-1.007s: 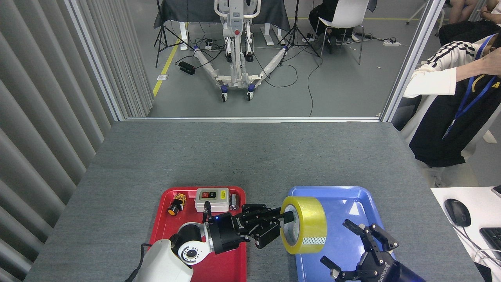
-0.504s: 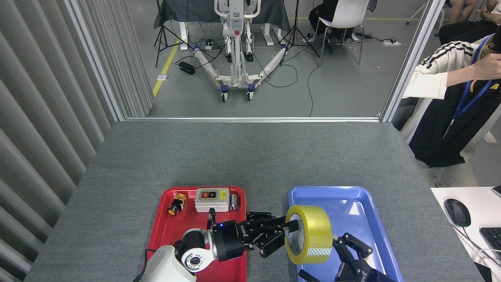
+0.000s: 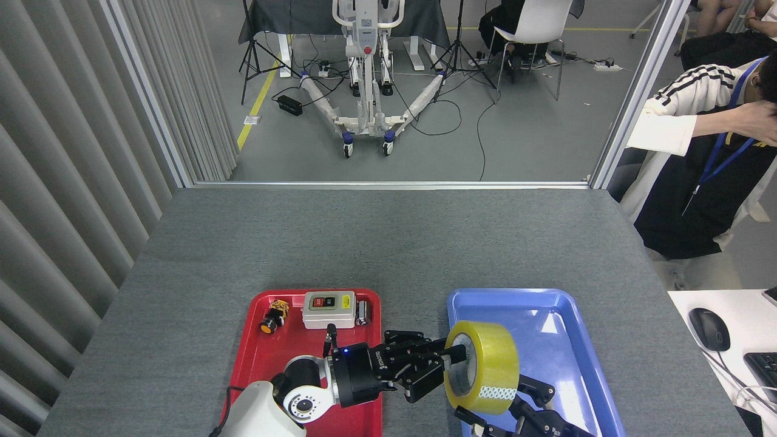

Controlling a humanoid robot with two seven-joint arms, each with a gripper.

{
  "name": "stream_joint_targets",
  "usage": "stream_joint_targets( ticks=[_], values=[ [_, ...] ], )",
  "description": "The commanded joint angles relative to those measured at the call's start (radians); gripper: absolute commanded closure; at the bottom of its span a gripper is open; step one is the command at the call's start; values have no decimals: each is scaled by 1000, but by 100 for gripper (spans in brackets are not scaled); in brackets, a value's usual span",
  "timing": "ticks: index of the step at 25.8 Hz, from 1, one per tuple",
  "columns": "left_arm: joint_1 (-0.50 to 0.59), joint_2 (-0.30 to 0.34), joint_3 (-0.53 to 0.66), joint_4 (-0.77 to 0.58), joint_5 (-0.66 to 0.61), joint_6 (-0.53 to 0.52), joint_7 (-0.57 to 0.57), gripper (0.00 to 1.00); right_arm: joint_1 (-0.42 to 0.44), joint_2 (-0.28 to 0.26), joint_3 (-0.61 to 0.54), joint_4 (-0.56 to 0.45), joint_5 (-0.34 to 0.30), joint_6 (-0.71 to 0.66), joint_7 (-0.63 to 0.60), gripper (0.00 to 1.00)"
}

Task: Place and move tape with both arms
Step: 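Open the left gripper, releasing the tape into the blue tray, then push the tape farther into the blue tray with the right gripper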

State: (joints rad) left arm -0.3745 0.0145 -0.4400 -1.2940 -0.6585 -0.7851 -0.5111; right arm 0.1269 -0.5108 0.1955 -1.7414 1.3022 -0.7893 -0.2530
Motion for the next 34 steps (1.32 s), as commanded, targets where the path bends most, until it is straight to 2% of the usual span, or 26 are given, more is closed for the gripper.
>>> stream_joint_targets(
  ticks=[1, 2, 7, 9, 12, 15, 17, 20, 23, 25, 27, 29, 30, 32, 34],
  values=[
    [-11, 1, 18, 4, 2, 3, 19, 12, 0, -2, -5, 2, 0, 4, -6, 96],
    [-15, 4, 47, 4, 5, 14, 26, 0, 0, -2, -5, 2, 0, 4, -6, 97],
    [-26, 19, 195, -1, 13, 26, 65, 0, -3, -9, -13, 6, 0, 4, -2, 100],
    [-26, 44, 244, 2, 10, 40, 106, 0, -4, -11, -31, 11, -1, 4, -3, 100],
    [9, 140, 310, -5, 16, 144, 189, 0, -6, -17, -71, 13, -4, 4, -3, 100],
    [118, 228, 337, -82, 3, 248, 253, 0, -26, -32, -74, 25, 11, 4, 12, 100],
    [178, 283, 372, -157, -16, 311, 264, 0, -52, -41, -79, 33, 31, 85, 61, 100],
    [270, 305, 419, -263, -219, 392, 269, 1, -84, -41, -102, 34, 25, 189, 282, 100],
    [378, 292, 422, -403, -583, 581, 289, 0, -150, -37, -99, 34, -15, 275, 655, 100],
    [404, 257, 386, -410, -707, 725, 372, 0, -204, -38, -88, 33, -80, 331, 906, 100],
    [407, 231, 328, -395, -704, 842, 540, 0, -259, -40, -62, 34, -155, 361, 1130, 100],
    [410, 219, 290, -392, -702, 903, 695, 0, -322, -41, -13, 42, -227, 378, 1330, 100],
    [410, 216, 273, -392, -701, 909, 743, 0, -346, -41, 5, 49, -254, 383, 1425, 100],
    [411, 213, 248, -387, -687, 885, 757, 0, -377, -38, 36, 69, -277, 410, 1555, 98],
    [411, 211, 247, -375, -641, 825, 755, 0, -397, -34, 64, 86, -276, 476, 1588, 80]
  ],
)
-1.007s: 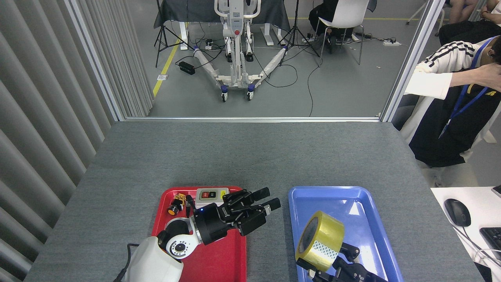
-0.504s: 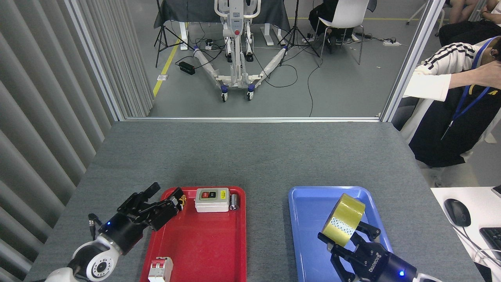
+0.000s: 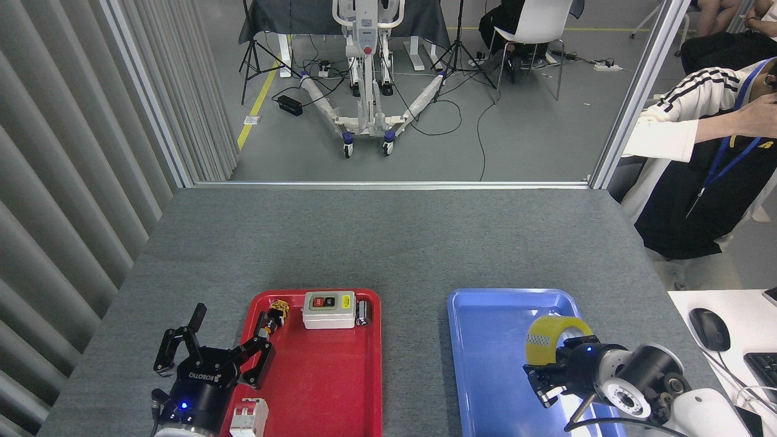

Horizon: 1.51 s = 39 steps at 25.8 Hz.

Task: Place and move tape with both arms

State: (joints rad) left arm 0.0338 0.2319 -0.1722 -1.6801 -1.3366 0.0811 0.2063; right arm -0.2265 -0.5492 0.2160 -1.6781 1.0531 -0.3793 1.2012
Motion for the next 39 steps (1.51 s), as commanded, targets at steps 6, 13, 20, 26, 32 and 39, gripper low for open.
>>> stream_joint_targets(
  ticks=[6, 13, 20, 26, 32, 39],
  values=[
    [-6, -9, -12, 51, 183, -132, 41, 0, -76, 15, 131, 74, 31, 260, 129, 39],
    [-6, -28, -16, 62, 185, -133, 53, 0, -76, 20, 135, 92, 56, 269, 126, 8],
    [-6, -32, -18, 68, 185, -132, 54, 0, -42, 17, 51, 48, 45, 267, -67, 1],
    [-6, -31, -16, 69, 183, -116, 54, 0, 142, 118, -158, 57, 47, 270, -767, 1],
    [-5, -32, -12, 103, 168, -109, 56, 0, 227, 212, -184, 69, 123, 338, -1143, 1],
    [-5, -36, -6, 137, 74, -96, -1, 0, 251, 259, -176, 69, 235, 451, -1151, 1]
  ],
)
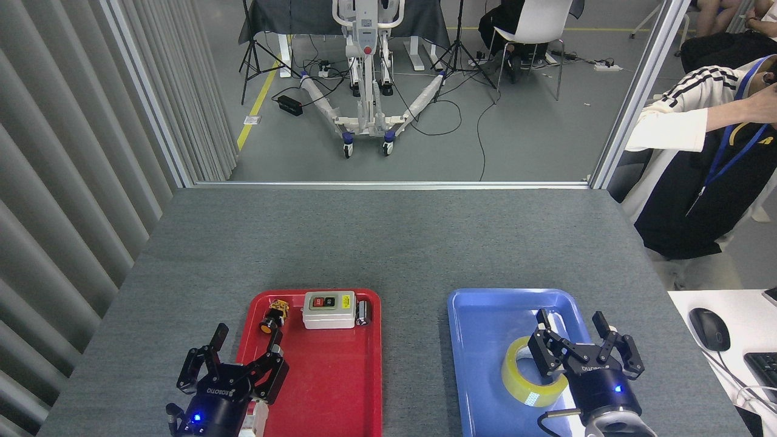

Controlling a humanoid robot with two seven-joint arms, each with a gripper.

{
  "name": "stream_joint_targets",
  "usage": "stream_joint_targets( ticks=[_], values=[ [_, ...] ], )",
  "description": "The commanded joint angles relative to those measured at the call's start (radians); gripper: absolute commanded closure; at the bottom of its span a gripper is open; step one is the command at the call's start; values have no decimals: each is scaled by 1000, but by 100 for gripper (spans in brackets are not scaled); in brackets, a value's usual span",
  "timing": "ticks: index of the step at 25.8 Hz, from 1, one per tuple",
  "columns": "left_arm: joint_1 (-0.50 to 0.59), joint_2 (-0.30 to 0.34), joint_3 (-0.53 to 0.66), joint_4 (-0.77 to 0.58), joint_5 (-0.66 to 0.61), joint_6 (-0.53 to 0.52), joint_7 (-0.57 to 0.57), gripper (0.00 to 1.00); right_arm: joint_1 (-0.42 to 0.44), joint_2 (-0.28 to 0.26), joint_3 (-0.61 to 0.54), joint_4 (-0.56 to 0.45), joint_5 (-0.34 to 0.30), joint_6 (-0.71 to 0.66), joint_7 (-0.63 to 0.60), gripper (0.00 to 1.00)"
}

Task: Place and move tape with both arms

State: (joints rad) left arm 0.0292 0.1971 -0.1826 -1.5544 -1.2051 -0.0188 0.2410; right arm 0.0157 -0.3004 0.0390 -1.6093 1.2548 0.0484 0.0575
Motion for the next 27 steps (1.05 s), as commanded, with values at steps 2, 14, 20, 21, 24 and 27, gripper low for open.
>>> stream_joint_targets(
  ticks=[2, 14, 20, 21, 24, 27],
  values=[
    [0, -7, 17, 11, -65, 4, -40, 0, 10, 10, 1, 0, 37, 18, -7, 1],
    [-2, -16, 74, 22, -134, -102, -42, 0, 64, 10, 12, -29, 32, 15, -51, 0],
    [1, -41, 149, 25, -162, -173, -42, 0, 95, 29, 10, -32, 31, 5, -231, 0],
    [1, -45, 160, 25, -162, -188, -43, 0, 99, 35, 12, -34, 31, 5, -232, 0],
    [-3, -50, 166, 25, -151, -190, -45, 0, 110, 32, 12, -34, 31, 5, -232, 0],
    [-3, -48, 172, 27, -148, -187, -48, 0, 112, 29, 12, -34, 32, 5, -232, 0]
  ],
)
